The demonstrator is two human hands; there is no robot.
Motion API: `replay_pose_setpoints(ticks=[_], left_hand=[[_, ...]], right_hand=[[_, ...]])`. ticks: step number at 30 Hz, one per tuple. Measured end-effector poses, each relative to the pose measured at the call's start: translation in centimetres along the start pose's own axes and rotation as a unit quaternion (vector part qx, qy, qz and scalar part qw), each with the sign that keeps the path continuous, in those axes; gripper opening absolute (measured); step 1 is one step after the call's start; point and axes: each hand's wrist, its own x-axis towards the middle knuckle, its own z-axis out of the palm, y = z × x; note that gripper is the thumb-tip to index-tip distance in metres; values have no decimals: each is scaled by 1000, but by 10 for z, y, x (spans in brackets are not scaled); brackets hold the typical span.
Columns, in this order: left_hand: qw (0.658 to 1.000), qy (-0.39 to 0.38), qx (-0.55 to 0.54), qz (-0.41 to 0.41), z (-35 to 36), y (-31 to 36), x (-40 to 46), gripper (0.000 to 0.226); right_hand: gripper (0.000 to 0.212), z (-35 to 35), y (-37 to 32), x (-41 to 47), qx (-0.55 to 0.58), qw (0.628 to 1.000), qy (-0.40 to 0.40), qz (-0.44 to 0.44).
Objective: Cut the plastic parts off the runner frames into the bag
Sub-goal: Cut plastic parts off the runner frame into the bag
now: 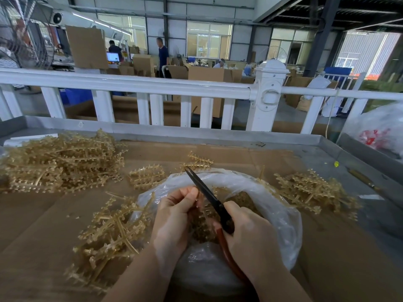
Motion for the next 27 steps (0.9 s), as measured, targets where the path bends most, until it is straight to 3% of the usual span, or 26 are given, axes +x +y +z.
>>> replay_pose_setpoints(ticks=[7,18,23,27], left_hand=[[999,47,-21,-7,-5,-1,5,9],[996,71,33,31,0,-2,5,5],[993,43,99,53,10,0,-4,9],[998,-18,58,22,17,8,-10,17]], right_hand=[[28,5,2,-2,-20,999,31,12],[12,0,0,3,122,985,117,46],[21,-6,-12,10,176,982,69,-5],[17,-7,-11,15,169,983,74,3]])
